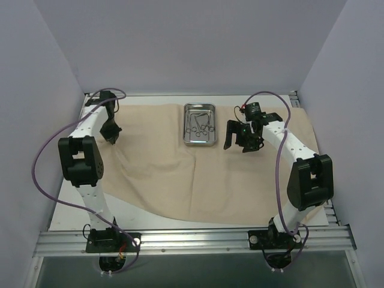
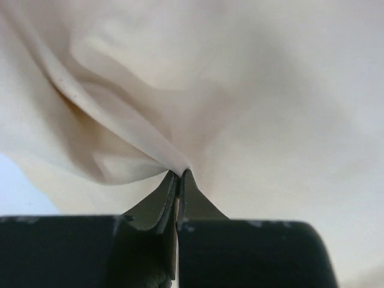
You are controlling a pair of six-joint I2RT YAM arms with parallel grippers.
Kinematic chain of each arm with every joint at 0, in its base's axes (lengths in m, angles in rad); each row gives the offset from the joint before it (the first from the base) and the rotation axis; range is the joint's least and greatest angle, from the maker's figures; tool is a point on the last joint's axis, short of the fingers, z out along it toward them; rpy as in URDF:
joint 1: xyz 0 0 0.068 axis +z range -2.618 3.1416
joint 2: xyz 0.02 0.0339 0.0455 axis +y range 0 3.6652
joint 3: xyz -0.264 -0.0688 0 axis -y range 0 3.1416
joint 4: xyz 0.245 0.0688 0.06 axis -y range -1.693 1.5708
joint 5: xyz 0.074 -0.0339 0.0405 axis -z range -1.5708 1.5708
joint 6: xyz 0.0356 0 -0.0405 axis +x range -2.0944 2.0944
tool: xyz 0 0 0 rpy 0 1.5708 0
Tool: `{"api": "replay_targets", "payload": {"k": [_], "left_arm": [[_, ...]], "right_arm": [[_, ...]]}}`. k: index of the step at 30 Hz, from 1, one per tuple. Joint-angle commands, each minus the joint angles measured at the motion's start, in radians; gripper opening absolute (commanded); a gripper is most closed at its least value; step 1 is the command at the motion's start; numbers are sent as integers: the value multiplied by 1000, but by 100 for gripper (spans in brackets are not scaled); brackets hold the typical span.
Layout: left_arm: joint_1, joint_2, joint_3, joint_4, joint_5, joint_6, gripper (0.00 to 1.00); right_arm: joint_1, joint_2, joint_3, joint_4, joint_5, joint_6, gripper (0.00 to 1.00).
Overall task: Open and lay out the surgical kit
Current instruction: Smooth out the surgical kit at the center of the board.
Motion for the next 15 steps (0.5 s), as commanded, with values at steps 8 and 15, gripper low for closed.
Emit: {"api": "replay_targets", "payload": {"k": [8, 15], "left_arm": [[-262, 365, 516, -223, 8, 121, 41], [-217, 167, 390, -108, 37, 267, 70]], "right_arm": [[-27, 16, 7, -19, -24, -38, 86], [-33, 16, 1, -16, -15, -44, 86]]}}
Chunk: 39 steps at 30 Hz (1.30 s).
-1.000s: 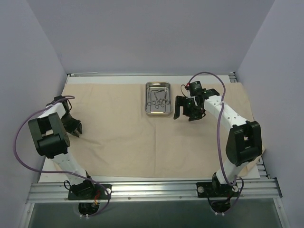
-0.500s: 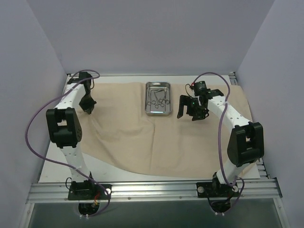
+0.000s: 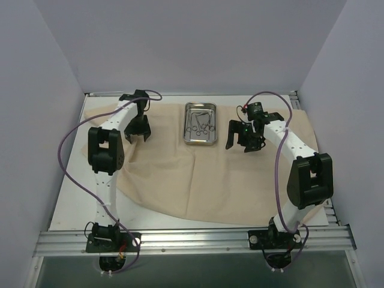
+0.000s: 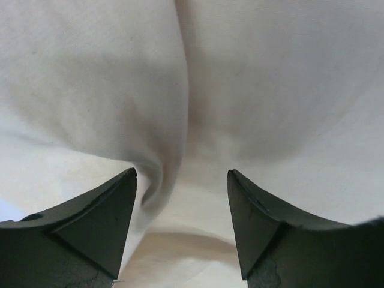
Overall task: Open and lay out the surgical kit
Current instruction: Smooth out the surgical kit at the center of the board.
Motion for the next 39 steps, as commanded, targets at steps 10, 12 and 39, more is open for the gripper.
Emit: {"api": "replay_targets", "payload": {"k": [10, 12, 39], "left_arm": [[325, -239, 42, -43, 82, 75, 73], [356, -227, 37, -14, 117, 91, 47], [462, -148, -434, -132, 15, -256, 2]], "right_arm": [[-40, 22, 7, -27, -9, -32, 86], [-43, 27, 15, -31, -12, -35, 86], [-38, 50, 15, -5, -38, -34, 86]]}}
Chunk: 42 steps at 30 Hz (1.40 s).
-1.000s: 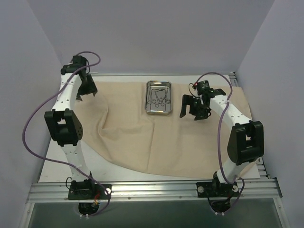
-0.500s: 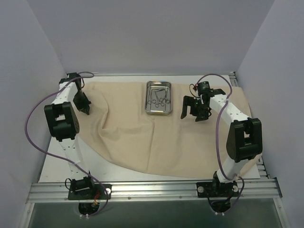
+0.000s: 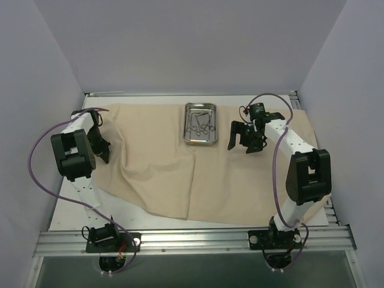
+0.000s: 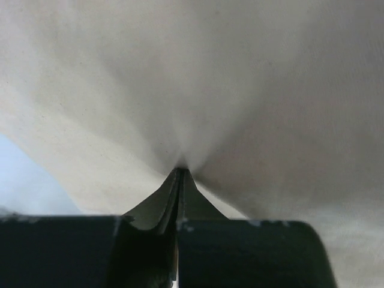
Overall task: Open and lay out the surgical kit
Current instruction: Smooth out the surgical kit at the center of the board.
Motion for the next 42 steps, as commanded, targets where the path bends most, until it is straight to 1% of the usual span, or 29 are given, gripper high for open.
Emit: {"api": "replay_targets", "payload": {"k": [1, 4, 5, 6, 9, 13, 15, 16, 18, 19, 20, 21, 22, 23, 24, 26, 27, 29, 35, 37, 39, 40, 41, 42], "left_arm": [[35, -72, -203, -123, -107, -106, 2], [34, -229, -269, -117, -108, -110, 2], [32, -267, -286, -123, -120, -109, 2], [31, -337, -288, -143, -134, -109, 2], [24, -451, -271, -149, -166, -81, 2], [21, -507, -196, -141, -208, -26, 2], [14, -514, -164, -121, -208, 0, 2], [8, -516, -164, -97, -156, 18, 2], [-11, -507, -177, -39, -99, 42, 3], [-17, -501, -184, -19, -35, 46, 4], [-26, -493, -190, 6, 4, 61, 9], [-44, -479, -194, 53, 37, 68, 10], [-54, -471, -197, 73, 105, 75, 11], [-65, -461, -194, 93, 130, 86, 11], [-74, -438, -190, 124, 157, 92, 14], [-101, -413, -170, 146, 223, 100, 14], [-111, -389, -164, 159, 240, 105, 14], [-138, -360, -130, 152, 250, 106, 14], [-187, -275, -67, 136, 277, 158, 14], [-198, -257, -53, 136, 288, 175, 14], [-207, -238, -46, 138, 300, 180, 14], [-207, -235, -47, 146, 312, 180, 14], [-207, -231, -52, 155, 320, 180, 14], [-207, -215, -53, 161, 331, 181, 14]], "right_arm": [[5, 4, 11, -9, -14, -11, 86], [5, -5, 0, -6, -13, -11, 86], [5, -8, -1, -8, -13, -11, 86], [5, -13, -4, -9, -13, -11, 86], [5, -14, -1, -11, -11, -8, 86], [-5, -22, -4, -16, -14, 12, 86], [-11, -22, -7, -19, -20, 15, 86], [-11, -22, -9, -20, -17, 15, 86], [-12, -17, -13, -25, 6, 21, 86], [-14, -13, -12, -29, 13, 24, 86], [-15, -10, -9, -42, 41, 29, 86], [-20, -5, -6, -51, 70, 40, 86], [-26, -5, -6, -60, 105, 55, 86], [-38, -3, -6, -83, 162, 93, 85], [-54, -5, -18, -91, 171, 106, 85], [-116, -6, -39, -114, 196, 135, 83], [-138, -13, -61, -123, 236, 139, 82], [-208, -23, -82, -150, 263, 141, 81], [-406, -163, -193, -238, 452, 175, 79], [-426, -194, -225, -259, 513, 213, 78], [-437, -195, -231, -307, 514, 233, 72], [-437, -204, -231, -313, 517, 253, 64], [-436, -212, -239, -309, 532, 270, 48], [-440, -227, -246, -304, 537, 286, 43]]}}
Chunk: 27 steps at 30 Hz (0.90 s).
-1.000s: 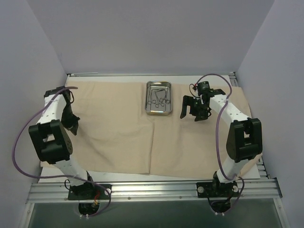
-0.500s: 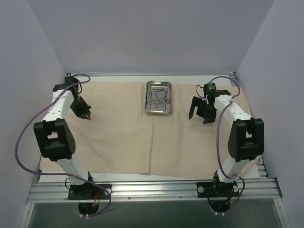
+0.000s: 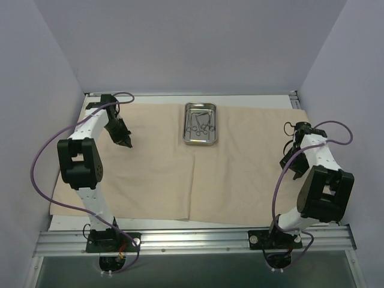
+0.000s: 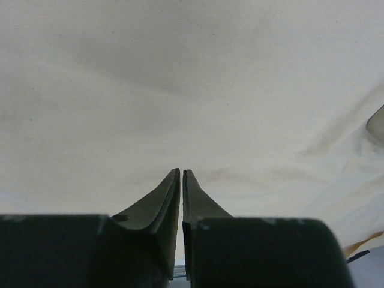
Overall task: Open and lay out the surgical kit
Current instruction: Smooth out the surgical kit at the center of the board.
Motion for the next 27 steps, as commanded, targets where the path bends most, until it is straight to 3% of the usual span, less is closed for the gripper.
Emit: {"api": "replay_targets", "payload": {"k": [1, 2, 7, 8, 14, 19, 22, 25, 27], "left_arm": [[-2, 30, 42, 39, 60, 29, 14], [-2, 37, 46, 34, 70, 32, 14], [-2, 68, 66, 25, 83, 47, 14], [-2, 71, 69, 28, 84, 49, 14], [-2, 178, 144, 43, 112, 30, 14], [2, 306, 332, -2, 96, 20, 14], [4, 327, 384, -27, 96, 24, 13], [11, 312, 375, -19, 73, 21, 14], [19, 314, 377, -38, 70, 18, 19]], "right_arm": [[3, -45, -30, -65, 78, 80, 37], [2, -44, -38, -64, 80, 91, 26], [-21, -2, -128, -48, 135, 125, 9], [-35, 6, -139, -38, 125, 129, 0], [-87, 117, -115, -41, 154, 129, 0], [-102, 191, -61, -28, 162, 81, 0], [-69, 190, 61, -2, 51, 24, 0], [17, 167, 221, 37, 36, -18, 0], [54, 217, 351, 35, 26, -56, 29]]}}
